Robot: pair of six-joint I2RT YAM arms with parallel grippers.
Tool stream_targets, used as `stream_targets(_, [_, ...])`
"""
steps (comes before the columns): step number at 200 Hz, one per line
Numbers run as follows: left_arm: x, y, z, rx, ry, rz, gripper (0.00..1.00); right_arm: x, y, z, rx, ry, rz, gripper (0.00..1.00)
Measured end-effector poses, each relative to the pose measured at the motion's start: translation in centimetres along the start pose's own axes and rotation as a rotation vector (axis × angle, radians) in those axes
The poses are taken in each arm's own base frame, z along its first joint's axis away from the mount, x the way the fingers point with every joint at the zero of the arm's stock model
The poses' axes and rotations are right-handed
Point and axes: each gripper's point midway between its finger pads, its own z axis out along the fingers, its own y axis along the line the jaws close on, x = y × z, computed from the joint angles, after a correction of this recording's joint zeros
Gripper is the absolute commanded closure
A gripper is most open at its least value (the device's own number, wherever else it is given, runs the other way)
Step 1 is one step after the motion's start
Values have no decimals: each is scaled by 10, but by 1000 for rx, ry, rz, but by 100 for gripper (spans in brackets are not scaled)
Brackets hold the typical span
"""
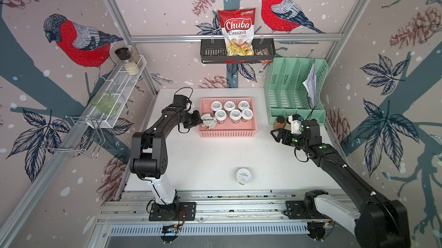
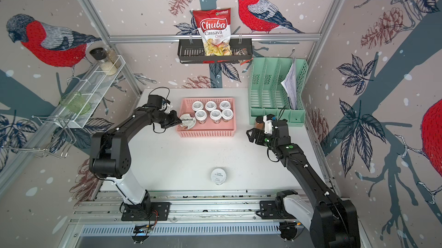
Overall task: Put the yogurt in the basket
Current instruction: Place the yogurt in the basket.
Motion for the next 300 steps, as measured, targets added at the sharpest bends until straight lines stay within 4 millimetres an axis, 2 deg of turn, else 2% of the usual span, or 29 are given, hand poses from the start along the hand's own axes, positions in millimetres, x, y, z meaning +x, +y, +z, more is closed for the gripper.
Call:
stream_targets(100, [5,1,16,-31,27,14,89,0,-2,0,2,0,5,10])
stream_targets(193, [5,5,25,-60,37,26,74,-3,0,0,-5,-11,1,10])
stream_targets(223, [4,3,24,-66,32,33,59,-4,0,-1,-8,-15,-1,10])
stream_targets(240, [1,2,21,-71,20,38,41,-4,0,-1,-8,-15,-1,10])
stream_targets(260, [-3,1,13,-89,-4,44,28,-3,0,-1,-10,-13,0,10])
stream_targets(288, [-7,-6,4,-97,-28,56,12,-3,0,-1,-11,-13,3,10])
stream_targets(300, [-8,-9,3,-94,-31,62,10,-3,-1,-1,-11,-13,4,10])
